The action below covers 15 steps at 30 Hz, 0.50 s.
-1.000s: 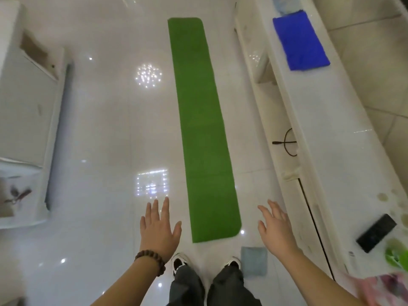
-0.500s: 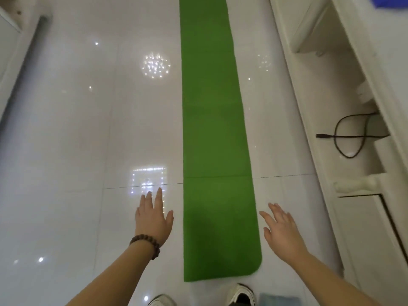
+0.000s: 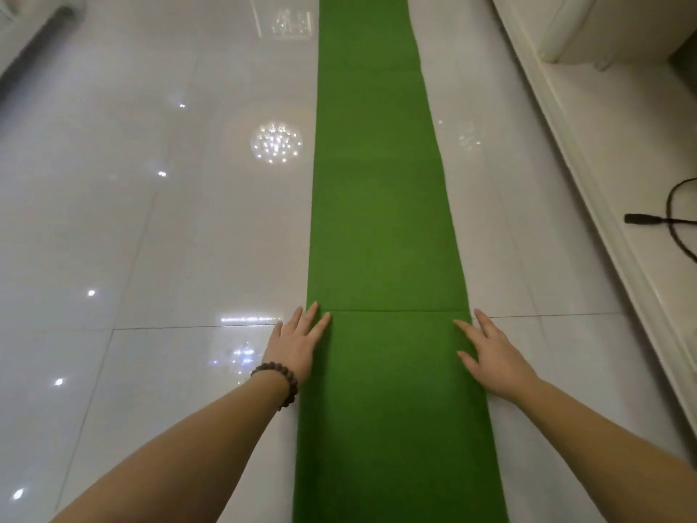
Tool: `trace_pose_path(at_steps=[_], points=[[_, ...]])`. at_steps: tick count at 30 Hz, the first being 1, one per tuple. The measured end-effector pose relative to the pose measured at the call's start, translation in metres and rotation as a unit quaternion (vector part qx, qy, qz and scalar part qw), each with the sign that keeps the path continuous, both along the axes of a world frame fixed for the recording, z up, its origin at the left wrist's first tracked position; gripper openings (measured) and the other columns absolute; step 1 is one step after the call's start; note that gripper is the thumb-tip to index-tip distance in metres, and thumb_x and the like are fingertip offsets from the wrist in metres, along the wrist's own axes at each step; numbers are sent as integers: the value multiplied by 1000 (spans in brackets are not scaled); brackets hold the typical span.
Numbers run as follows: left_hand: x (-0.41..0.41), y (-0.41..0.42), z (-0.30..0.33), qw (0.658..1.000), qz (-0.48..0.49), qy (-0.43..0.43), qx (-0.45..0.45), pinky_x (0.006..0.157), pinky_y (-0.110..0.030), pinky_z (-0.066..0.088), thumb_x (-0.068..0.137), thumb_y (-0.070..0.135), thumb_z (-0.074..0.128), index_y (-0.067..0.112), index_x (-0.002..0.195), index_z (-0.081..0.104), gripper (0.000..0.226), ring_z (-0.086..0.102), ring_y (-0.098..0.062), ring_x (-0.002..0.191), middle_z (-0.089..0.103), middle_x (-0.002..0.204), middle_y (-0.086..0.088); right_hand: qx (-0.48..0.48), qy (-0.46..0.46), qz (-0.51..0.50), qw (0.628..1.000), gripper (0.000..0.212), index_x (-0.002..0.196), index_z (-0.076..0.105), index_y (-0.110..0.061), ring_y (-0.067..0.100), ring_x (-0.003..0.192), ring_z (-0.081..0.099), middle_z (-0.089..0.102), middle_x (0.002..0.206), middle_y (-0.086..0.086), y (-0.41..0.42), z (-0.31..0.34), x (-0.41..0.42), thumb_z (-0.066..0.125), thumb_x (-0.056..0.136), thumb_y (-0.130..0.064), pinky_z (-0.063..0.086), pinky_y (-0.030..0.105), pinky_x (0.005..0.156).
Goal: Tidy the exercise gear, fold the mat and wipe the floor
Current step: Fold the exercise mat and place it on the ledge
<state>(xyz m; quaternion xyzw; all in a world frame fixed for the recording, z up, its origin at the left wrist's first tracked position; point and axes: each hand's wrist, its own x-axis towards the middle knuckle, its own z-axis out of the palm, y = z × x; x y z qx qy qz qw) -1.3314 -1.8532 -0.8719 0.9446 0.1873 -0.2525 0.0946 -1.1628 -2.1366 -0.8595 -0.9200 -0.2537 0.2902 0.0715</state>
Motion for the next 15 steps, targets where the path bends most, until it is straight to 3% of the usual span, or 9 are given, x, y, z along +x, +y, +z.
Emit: trace_pose_path(at_steps=[5, 9, 12, 15], points=[[-7, 21, -15, 987, -146, -3, 72, 118, -46, -7, 91, -9, 34, 33, 145, -25, 91, -15, -22, 147, -18, 160, -1, 15, -9, -14, 1000, 65, 150, 15, -32, 23, 146, 3, -5, 160, 5, 8, -24, -12, 48, 95, -34, 15, 38, 117], [-20, 45, -21, 962, -260, -21, 78, 113, -42, -14, 101, 15, 33, 40, 119, -54, 92, -12, -21, 148, -17, 160, 0, 11, 2, 11, 1000, 66, 150, 9, -37, 18, 146, -3, -14, 158, 0, 0, -27, -13, 46, 96, -33, 15, 37, 117], [-25, 57, -23, 946, -317, -37, 61, 115, -42, -8, 97, 43, 39, 45, 128, -46, 91, -9, -23, 148, -13, 161, 0, 17, 5, 48, 999, 62, 149, 12, -37, 18, 147, 2, -12, 159, 0, -8, -24, -5, 44, 98, -23, 14, 34, 117], [-24, 62, -22, 944, -321, -72, 22, 117, -47, 8, 84, 60, 28, 46, 141, -22, 77, 4, -23, 149, 2, 162, 1, -26, -46, 166, 985, 64, 149, 7, -37, 19, 147, 5, -10, 159, 2, -27, -18, 3, 39, 99, -13, 8, 32, 117]])
